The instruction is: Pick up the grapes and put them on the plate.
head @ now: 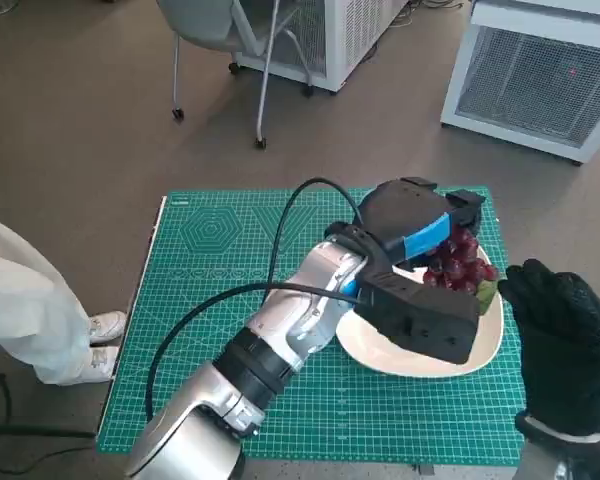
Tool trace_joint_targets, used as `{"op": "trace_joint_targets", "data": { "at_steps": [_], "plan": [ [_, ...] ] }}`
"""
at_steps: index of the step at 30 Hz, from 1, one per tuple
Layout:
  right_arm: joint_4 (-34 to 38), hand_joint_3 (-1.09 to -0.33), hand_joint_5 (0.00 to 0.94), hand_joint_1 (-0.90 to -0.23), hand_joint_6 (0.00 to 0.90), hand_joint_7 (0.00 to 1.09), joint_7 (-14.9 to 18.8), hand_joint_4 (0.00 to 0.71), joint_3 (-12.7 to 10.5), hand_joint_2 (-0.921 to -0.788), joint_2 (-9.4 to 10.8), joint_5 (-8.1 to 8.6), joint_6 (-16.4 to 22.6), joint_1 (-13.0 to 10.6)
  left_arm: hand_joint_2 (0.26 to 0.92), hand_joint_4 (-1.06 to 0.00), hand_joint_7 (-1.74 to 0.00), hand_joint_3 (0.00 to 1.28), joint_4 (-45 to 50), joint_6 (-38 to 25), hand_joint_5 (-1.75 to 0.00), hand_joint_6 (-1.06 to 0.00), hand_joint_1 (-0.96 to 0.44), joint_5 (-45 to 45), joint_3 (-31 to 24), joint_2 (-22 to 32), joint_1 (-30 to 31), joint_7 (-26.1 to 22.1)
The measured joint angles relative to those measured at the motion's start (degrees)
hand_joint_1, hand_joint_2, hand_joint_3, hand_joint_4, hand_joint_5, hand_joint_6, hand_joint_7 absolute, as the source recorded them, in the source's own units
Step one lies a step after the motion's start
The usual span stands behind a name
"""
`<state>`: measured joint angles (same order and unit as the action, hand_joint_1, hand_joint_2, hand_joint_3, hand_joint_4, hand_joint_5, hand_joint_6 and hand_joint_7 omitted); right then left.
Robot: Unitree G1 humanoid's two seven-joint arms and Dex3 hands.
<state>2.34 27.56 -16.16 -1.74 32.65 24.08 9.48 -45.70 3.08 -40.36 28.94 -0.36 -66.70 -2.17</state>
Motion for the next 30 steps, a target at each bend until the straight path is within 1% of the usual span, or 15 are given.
{"op": "trace_joint_targets", "data": {
  "at_steps": [1, 2, 3, 5, 7, 11, 18, 30],
  "plan": [
    [0.0, -0.548, 0.529, -0.336, 0.310, 0.85, -0.1, 0.550, 0.0, -0.921, 0.0, -0.08, 0.0, 0.0, 0.880, -0.31, -0.24, 0.06, 0.0, -0.2, -0.45, -0.42, -0.24, -0.1, 0.1, -0.1, 0.0, 0.2],
    [0.0, -0.548, 0.528, -0.336, 0.310, 0.85, -0.1, 0.550, 0.0, -0.921, 0.0, -0.17, 0.1, 0.0, 0.880, -0.27, -0.17, 0.04, 0.0, -0.5, -0.31, -0.40, -0.31, -0.1, 0.2, -0.2, 0.0, 0.5],
    [0.0, -0.548, 0.528, -0.335, 0.310, 0.85, -0.1, 0.551, 0.1, -0.921, 0.1, -0.24, 0.1, 0.0, 0.881, -0.24, -0.12, 0.03, 0.0, -0.7, -0.23, -0.39, -0.36, -0.3, 0.3, -0.2, 0.0, 0.8],
    [0.0, -0.548, 0.526, -0.335, 0.308, 0.85, -0.2, 0.552, 0.1, -0.921, 0.2, -0.30, 0.2, 0.0, 0.886, -0.19, -0.06, 0.02, 0.0, -1.2, -0.10, -0.37, -0.44, -0.7, 0.6, -0.3, 0.1, 1.6],
    [0.0, -0.549, 0.525, -0.335, 0.306, 0.85, -0.2, 0.552, 0.2, -0.921, 0.2, -0.35, 0.3, 0.0, 0.892, -0.17, -0.03, 0.01, -0.1, -1.5, -0.05, -0.35, -0.49, -1.2, 1.0, -0.3, 0.2, 2.3],
    [0.1, -0.551, 0.524, -0.333, 0.303, 0.85, -0.3, 0.552, 0.4, -0.921, 0.4, -0.58, 0.6, 0.0, 0.907, -0.15, -0.01, 0.01, -0.2, -1.6, -0.01, -0.33, -0.52, -1.8, 1.7, -0.2, 0.4, 3.3],
    [0.2, -0.554, 0.524, -0.331, 0.300, 0.86, -0.4, 0.552, 0.5, -0.921, 0.4, -0.91, 0.6, 0.0, 0.920, -0.14, 0.00, 0.01, -0.3, -0.5, 0.00, -0.32, -0.54, -2.3, 2.6, 0.3, 1.1, 4.8],
    [0.3, -0.560, 0.528, -0.326, 0.293, 0.87, -0.4, 0.549, 0.6, -0.921, 0.4, -0.97, 0.6, 0.0, 0.921, -0.15, 0.00, 0.02, 0.8, 2.1, 0.00, -0.30, -0.53, -0.2, 1.5, 1.6, 4.6, 4.9]
  ]
}}
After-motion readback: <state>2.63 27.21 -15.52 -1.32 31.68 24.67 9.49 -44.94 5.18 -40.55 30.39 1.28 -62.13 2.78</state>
